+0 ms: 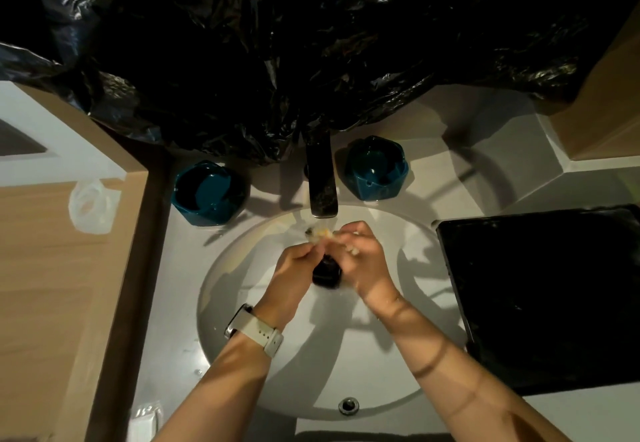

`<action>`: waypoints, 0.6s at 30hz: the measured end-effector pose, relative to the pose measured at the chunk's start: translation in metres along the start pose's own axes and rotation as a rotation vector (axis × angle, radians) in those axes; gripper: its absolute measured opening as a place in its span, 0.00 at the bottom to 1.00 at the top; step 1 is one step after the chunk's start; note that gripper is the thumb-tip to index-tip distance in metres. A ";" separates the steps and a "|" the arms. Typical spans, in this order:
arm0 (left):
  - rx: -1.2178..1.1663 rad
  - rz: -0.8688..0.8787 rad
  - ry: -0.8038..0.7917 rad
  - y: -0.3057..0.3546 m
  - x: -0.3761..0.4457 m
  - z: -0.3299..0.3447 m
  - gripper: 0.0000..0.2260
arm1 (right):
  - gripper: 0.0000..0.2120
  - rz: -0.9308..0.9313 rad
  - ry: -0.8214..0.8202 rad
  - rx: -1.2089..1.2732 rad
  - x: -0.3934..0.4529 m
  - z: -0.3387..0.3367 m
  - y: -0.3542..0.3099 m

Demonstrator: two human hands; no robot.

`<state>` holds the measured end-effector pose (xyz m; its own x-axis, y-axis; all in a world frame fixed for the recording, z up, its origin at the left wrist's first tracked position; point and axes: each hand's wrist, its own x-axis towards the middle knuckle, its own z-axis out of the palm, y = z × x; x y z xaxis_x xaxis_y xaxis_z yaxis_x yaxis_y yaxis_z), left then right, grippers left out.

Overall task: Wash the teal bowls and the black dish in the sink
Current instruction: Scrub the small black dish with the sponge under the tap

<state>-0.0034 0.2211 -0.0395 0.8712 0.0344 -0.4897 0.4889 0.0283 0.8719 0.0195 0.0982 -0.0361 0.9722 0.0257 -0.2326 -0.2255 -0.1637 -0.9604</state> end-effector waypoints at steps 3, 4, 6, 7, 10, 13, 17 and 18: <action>0.036 0.030 -0.006 0.002 0.001 0.001 0.14 | 0.16 0.226 0.096 0.048 0.022 -0.007 0.000; 0.034 0.047 -0.008 0.002 0.002 -0.002 0.14 | 0.17 0.243 0.088 0.049 0.023 -0.008 0.000; 0.003 0.054 -0.048 0.001 0.002 -0.009 0.14 | 0.14 0.183 0.021 -0.004 0.017 -0.007 0.000; -0.028 0.051 -0.084 0.000 0.001 -0.012 0.14 | 0.12 0.146 -0.027 -0.052 0.015 -0.006 0.000; -0.091 0.038 -0.171 -0.002 -0.001 -0.017 0.15 | 0.09 0.161 -0.020 -0.073 0.022 -0.004 -0.005; -0.155 0.070 -0.173 -0.002 0.001 -0.019 0.17 | 0.10 0.354 0.076 0.216 0.029 -0.006 -0.004; -0.278 0.077 -0.091 -0.003 0.003 -0.017 0.17 | 0.19 0.575 0.104 0.444 0.010 0.008 0.007; -0.291 0.071 -0.064 -0.003 0.003 -0.014 0.17 | 0.23 0.610 0.088 0.473 0.004 0.015 0.012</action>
<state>-0.0027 0.2353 -0.0433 0.9082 -0.0164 -0.4181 0.4018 0.3130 0.8605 0.0200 0.1113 -0.0509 0.6642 -0.0154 -0.7474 -0.7062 0.3149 -0.6341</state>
